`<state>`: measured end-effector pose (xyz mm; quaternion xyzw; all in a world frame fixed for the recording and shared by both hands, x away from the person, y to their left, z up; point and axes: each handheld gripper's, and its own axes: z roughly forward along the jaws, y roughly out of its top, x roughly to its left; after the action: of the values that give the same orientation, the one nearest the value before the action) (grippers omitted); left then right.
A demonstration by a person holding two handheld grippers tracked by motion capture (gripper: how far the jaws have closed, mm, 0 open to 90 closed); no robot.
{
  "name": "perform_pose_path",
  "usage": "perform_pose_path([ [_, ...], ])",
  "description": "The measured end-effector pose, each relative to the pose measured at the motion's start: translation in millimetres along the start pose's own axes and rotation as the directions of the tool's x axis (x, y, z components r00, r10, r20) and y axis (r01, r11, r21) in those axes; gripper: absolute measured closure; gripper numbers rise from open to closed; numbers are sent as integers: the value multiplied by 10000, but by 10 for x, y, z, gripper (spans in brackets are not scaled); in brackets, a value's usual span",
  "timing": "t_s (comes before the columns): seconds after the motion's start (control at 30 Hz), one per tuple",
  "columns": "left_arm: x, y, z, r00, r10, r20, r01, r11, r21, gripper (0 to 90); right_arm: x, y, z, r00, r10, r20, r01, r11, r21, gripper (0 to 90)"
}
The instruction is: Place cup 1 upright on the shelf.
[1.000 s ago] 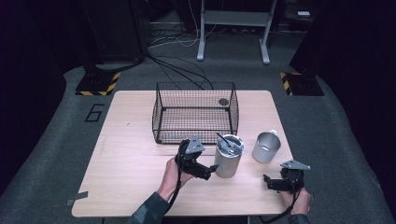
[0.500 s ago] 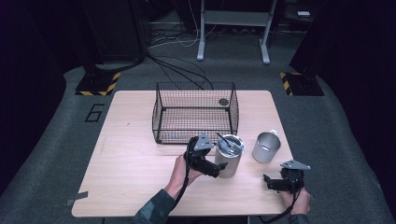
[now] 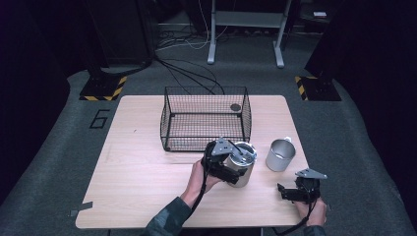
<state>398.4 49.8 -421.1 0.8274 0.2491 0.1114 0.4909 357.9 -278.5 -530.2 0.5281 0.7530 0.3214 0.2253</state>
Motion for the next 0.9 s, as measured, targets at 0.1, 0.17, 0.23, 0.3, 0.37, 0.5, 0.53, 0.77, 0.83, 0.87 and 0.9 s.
perform_pose_path([
  [0.1,-3,7,49,10000,24,24,-24,10000,-39,1,1,0,-1,10000,42,15,-42,10000,-18,18],
  [0.17,-10,11,69,10000,61,11,-61,9999,-84,1,2,0,-1,10000,44,15,-44,10000,-17,19],
  [0.23,-15,12,86,10000,67,-45,-67,9999,-110,1,2,0,-1,10000,46,13,-46,10000,-16,18],
  [0.3,-15,13,115,10000,71,-50,-71,9999,-132,0,0,0,-1,10000,19,10,-19,10000,-8,18],
  [0.37,-16,13,138,9999,74,-105,-75,9999,-139,0,1,0,-1,10000,43,14,-43,10000,-15,18],
  [0.5,-18,17,165,9999,-63,-112,60,9996,-275,0,1,0,-1,10000,41,13,-41,10000,-15,18],
  [0.53,-20,18,184,9998,-60,-183,54,9994,-355,1,1,0,-1,10000,40,14,-40,10000,-15,19],
  [0.77,-29,10,240,9994,-205,-294,192,9989,-419,1,2,0,-1,10000,44,13,-44,10000,-14,18],
  [0.83,-36,9,262,9991,-227,-357,212,9989,-425,2,1,0,-1,10000,19,12,-19,10000,-5,18],
  [0.87,-36,9,262,9991,-227,-357,212,9989,-425,2,1,0,-2,10000,26,4,-26,10000,-4,18],
  [0.9,-39,4,271,9990,-270,-369,254,9987,-445,2,1,0,-2,10000,26,4,-26,10000,-4,18],
])
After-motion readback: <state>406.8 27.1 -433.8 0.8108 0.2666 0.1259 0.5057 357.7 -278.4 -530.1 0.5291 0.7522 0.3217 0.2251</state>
